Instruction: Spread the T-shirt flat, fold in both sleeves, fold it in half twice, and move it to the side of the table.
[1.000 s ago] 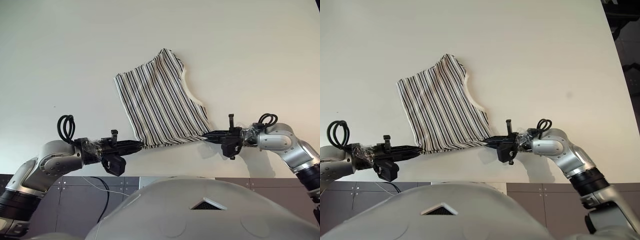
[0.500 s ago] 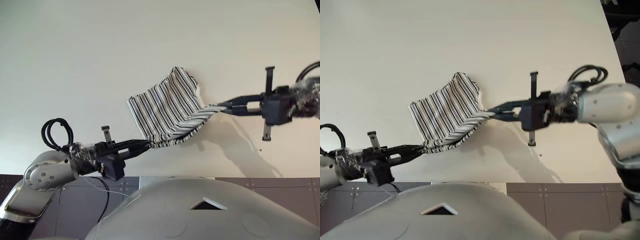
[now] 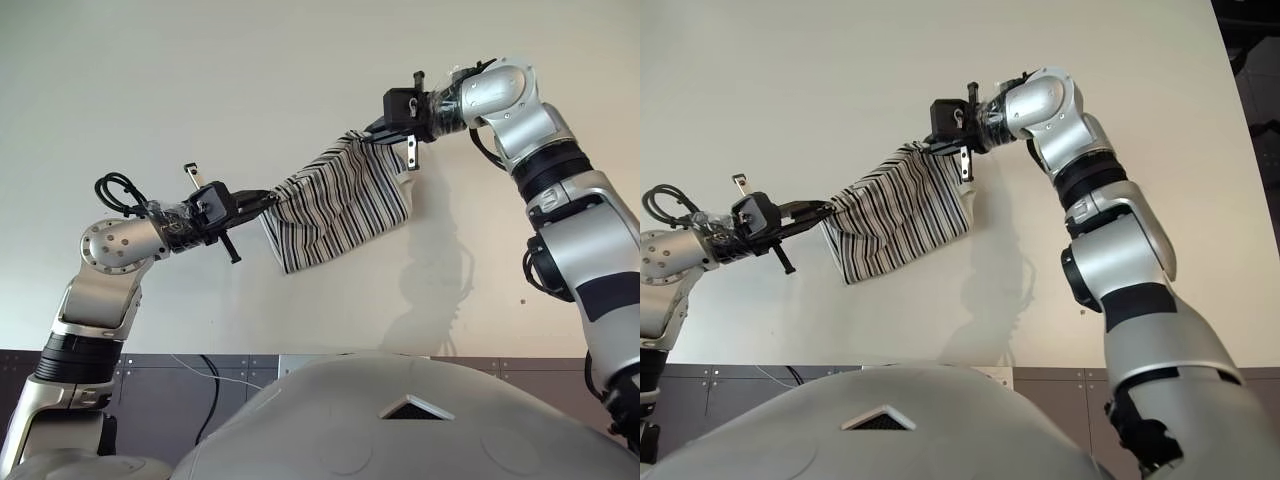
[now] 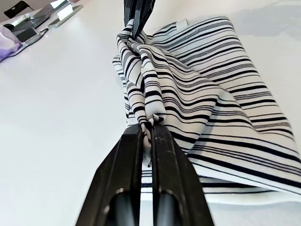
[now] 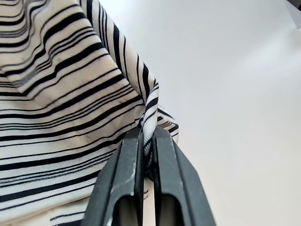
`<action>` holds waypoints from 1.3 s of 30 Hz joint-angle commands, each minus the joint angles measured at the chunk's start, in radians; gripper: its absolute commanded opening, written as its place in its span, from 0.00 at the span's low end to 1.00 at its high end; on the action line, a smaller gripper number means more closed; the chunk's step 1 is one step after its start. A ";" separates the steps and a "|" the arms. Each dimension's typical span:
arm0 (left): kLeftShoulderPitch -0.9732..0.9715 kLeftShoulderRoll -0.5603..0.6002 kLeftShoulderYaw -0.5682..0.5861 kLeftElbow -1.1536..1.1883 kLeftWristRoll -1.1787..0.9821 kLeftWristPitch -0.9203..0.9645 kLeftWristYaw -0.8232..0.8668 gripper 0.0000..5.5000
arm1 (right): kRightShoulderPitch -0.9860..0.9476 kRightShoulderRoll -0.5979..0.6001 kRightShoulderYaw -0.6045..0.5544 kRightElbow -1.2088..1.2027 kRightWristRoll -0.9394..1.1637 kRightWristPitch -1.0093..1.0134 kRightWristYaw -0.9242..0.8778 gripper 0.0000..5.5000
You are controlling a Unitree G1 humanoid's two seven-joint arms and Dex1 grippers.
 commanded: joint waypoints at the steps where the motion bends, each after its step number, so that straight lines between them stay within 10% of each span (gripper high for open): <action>1: -0.013 -0.007 0.000 0.030 0.032 0.036 -0.018 0.02 | -0.046 0.031 -0.013 0.107 -0.080 -0.038 -0.121 0.02; 10: 0.001 -0.045 0.038 0.042 0.045 0.070 0.008 0.02 | -0.028 0.028 -0.142 0.161 -0.080 -0.061 -0.225 0.30; 22: -0.106 -0.117 0.135 0.007 -0.056 0.481 0.153 0.10 | 0.167 -0.022 -0.266 -0.202 0.069 -0.071 -0.062 0.31; 39: -0.069 0.074 -0.085 0.039 0.431 0.131 0.061 0.10 | 0.301 0.000 -0.193 -0.540 0.192 0.166 0.152 0.31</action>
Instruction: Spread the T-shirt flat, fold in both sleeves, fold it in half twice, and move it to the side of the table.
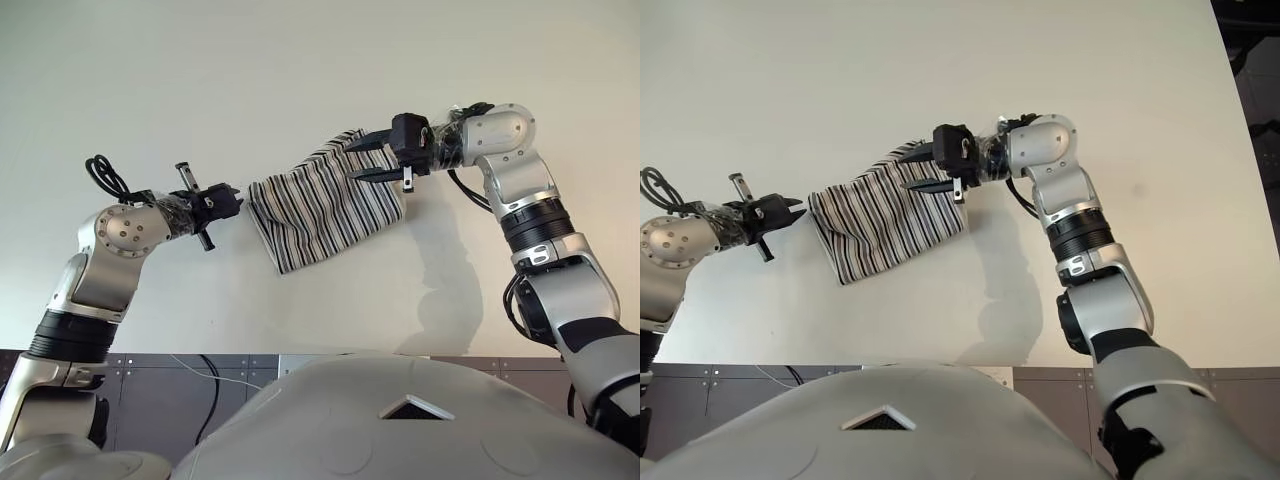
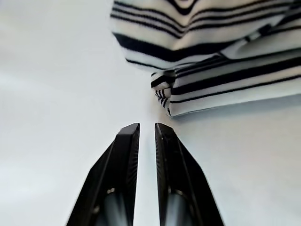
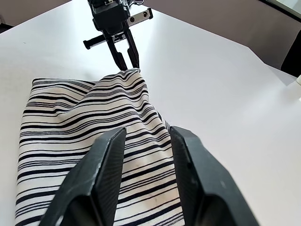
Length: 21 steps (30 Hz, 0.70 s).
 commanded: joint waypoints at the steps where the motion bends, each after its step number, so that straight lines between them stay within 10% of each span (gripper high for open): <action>1: 0.017 -0.017 -0.018 -0.021 -0.003 0.039 -0.036 0.10 | -0.016 0.007 -0.003 -0.014 -0.003 0.012 -0.018 0.31; 14: -0.246 -0.338 -0.248 0.163 0.037 0.035 -0.066 0.10 | 0.003 -0.018 0.007 0.075 -0.013 0.014 0.023 0.31; 21: -0.397 -0.394 -0.177 0.267 0.016 -0.036 0.000 0.10 | 0.075 -0.089 0.065 0.017 -0.024 0.062 0.154 0.31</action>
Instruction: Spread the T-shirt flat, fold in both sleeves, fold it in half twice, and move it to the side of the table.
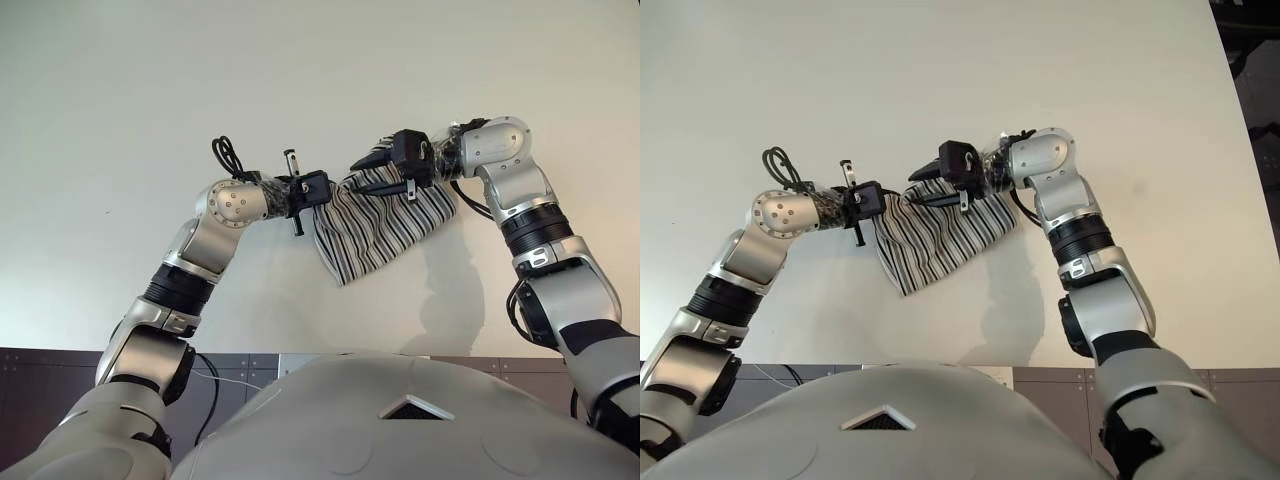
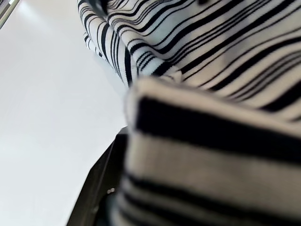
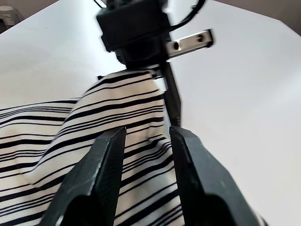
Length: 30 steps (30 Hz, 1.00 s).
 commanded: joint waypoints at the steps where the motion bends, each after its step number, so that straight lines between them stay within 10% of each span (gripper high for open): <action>1: -0.077 0.017 0.066 0.043 0.012 -0.043 0.051 0.10 | 0.039 -0.070 0.028 -0.007 -0.030 0.024 0.061 0.31; 13: -0.058 0.052 0.208 -0.042 0.007 -0.055 0.151 0.10 | -0.145 -0.143 -0.064 0.660 -0.182 0.026 -0.562 0.31; 19: 0.024 0.030 0.210 -0.121 0.006 -0.035 0.179 0.10 | -0.103 -0.310 -0.390 0.790 0.010 0.325 -0.993 0.31; 30: 0.074 -0.079 0.327 -0.281 -0.112 0.034 0.289 0.10 | -0.025 -0.322 -0.521 0.599 0.036 -0.126 -1.017 0.31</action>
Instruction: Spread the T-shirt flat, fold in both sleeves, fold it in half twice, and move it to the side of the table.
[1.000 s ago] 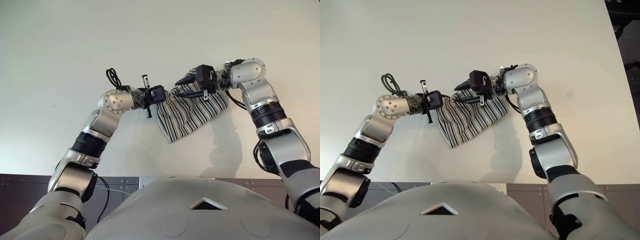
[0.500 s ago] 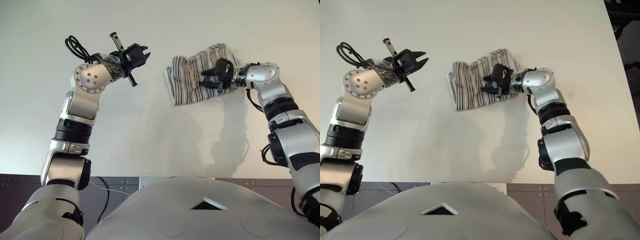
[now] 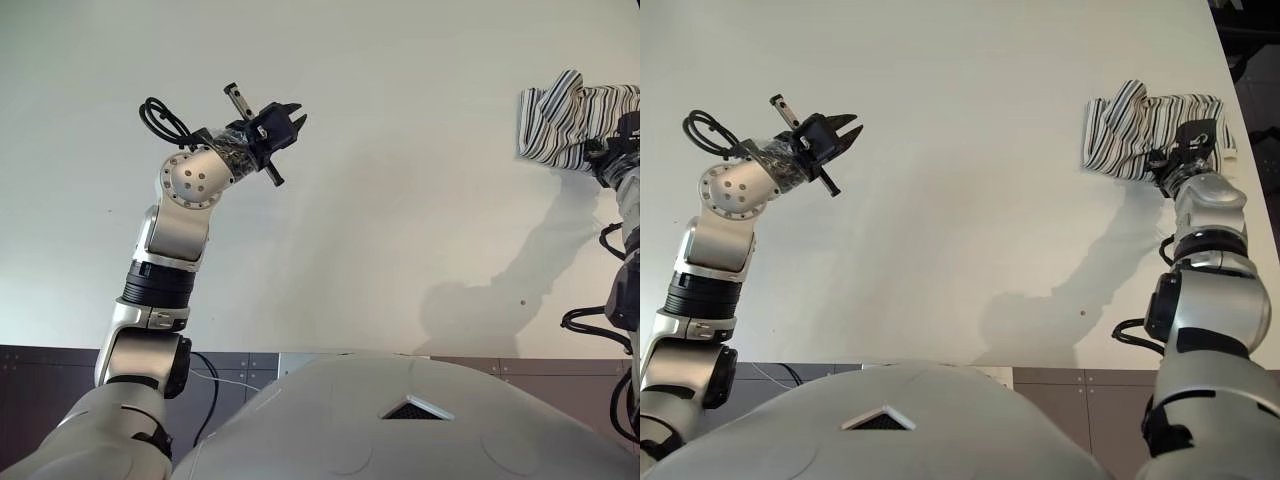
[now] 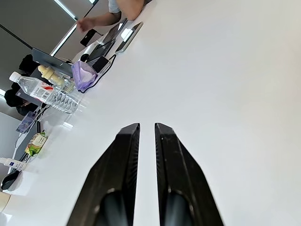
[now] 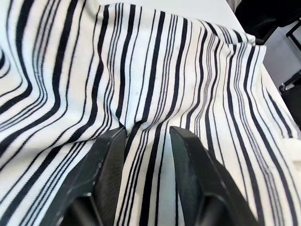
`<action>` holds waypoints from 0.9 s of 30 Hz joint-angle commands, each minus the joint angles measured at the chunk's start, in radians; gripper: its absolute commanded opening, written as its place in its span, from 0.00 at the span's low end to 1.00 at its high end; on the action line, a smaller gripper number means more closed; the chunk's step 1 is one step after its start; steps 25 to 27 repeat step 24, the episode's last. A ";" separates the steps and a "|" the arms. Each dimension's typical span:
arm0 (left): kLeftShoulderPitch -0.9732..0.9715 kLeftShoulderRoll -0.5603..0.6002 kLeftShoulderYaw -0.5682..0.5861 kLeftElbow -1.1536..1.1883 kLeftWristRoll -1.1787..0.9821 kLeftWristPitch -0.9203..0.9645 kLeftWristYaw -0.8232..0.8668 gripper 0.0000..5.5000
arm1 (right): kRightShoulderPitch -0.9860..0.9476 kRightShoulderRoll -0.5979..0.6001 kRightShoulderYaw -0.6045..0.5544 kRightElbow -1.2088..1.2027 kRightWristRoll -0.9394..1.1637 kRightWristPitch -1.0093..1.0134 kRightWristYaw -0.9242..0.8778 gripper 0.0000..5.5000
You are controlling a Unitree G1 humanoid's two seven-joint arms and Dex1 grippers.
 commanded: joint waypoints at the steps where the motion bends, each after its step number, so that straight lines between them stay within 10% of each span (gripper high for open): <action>1: 0.036 -0.091 0.132 -0.153 -0.121 0.070 0.106 0.10 | 0.033 0.039 -0.129 -0.188 0.102 -0.292 -0.013 0.31; 8: 0.332 -0.354 0.214 -0.292 -0.246 0.063 0.351 0.10 | 0.529 0.387 0.071 -1.150 0.247 -0.150 -0.073 0.31; 27: 0.310 -0.480 0.168 0.134 -0.043 -0.211 0.655 0.10 | 0.473 0.557 0.109 -0.962 -0.002 -0.057 -0.261 0.31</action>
